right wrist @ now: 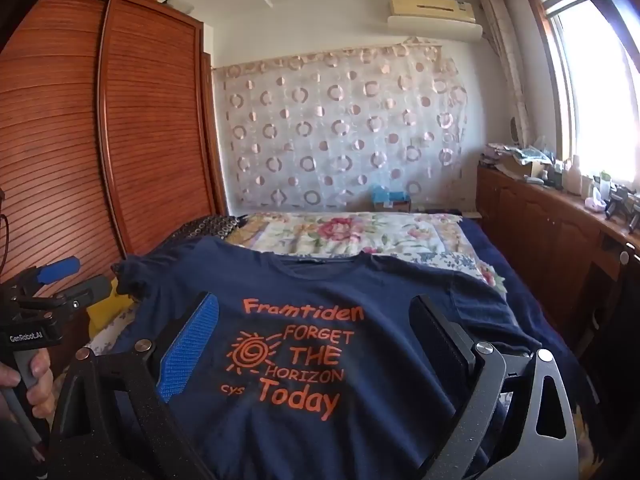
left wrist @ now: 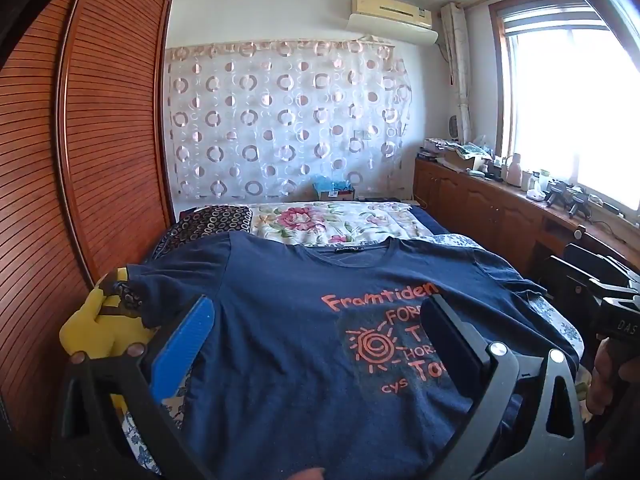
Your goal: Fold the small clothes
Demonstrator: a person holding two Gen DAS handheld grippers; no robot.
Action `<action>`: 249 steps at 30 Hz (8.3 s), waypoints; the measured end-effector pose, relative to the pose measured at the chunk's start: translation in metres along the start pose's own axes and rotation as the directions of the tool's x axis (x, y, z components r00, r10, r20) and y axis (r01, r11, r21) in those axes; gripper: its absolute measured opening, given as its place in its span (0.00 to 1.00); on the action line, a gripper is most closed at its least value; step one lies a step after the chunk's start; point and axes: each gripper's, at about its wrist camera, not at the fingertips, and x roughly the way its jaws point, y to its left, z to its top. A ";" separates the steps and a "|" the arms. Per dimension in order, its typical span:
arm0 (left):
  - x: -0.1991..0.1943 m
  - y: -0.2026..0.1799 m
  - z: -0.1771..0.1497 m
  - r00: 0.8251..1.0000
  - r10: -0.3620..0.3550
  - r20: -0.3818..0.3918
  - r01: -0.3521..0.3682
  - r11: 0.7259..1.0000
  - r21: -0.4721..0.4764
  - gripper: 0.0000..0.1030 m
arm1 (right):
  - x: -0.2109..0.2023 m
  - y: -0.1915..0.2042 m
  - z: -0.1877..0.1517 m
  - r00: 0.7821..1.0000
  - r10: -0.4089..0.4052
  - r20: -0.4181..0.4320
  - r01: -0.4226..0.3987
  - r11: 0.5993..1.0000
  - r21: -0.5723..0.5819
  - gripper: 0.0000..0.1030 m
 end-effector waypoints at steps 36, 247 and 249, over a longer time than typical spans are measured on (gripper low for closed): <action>-0.004 0.000 0.000 1.000 -0.004 0.004 0.004 1.000 0.006 1.00 | -0.002 0.002 0.004 1.000 0.006 0.025 -0.006 1.000 0.012 0.95; 0.152 0.123 -0.066 0.892 -0.084 -0.445 0.104 0.994 0.021 0.59 | 0.340 0.079 0.035 0.863 0.175 -0.475 -0.252 0.962 -0.104 0.26; 0.149 0.123 -0.067 0.894 -0.078 -0.442 0.101 0.994 0.029 0.58 | 0.333 0.071 0.033 0.873 0.158 -0.462 -0.239 0.963 -0.122 0.30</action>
